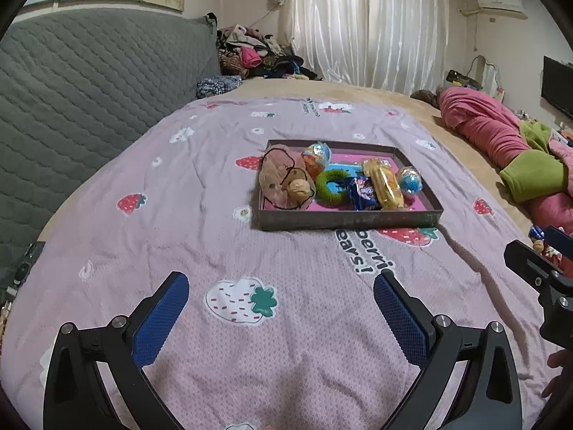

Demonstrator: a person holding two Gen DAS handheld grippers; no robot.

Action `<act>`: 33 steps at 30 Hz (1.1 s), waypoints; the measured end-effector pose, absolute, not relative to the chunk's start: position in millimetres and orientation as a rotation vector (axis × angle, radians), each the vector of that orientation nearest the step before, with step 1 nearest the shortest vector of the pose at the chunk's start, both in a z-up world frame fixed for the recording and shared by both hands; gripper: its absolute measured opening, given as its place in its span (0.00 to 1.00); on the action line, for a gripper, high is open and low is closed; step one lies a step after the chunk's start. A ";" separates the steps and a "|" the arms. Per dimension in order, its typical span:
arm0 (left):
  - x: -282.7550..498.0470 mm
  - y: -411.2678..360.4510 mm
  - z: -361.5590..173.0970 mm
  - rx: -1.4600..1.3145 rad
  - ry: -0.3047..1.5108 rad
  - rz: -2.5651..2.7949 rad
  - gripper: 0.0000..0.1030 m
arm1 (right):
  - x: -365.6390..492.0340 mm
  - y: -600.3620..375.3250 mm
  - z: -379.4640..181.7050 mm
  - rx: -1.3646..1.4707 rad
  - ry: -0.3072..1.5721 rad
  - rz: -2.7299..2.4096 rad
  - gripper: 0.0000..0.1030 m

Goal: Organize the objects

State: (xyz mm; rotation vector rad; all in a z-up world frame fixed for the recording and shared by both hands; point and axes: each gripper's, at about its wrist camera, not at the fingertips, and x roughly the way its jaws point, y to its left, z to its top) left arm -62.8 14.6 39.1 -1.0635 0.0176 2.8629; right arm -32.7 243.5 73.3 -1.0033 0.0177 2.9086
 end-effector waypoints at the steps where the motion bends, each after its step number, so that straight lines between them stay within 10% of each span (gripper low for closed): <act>1: -62.9 15.3 38.1 -1.067 0.020 2.863 1.00 | -32.5 243.9 71.6 -1.008 0.020 2.907 1.00; 33: -61.5 19.7 16.5 -1.082 0.010 2.830 1.00 | -31.1 257.3 40.5 -1.054 0.039 2.868 1.00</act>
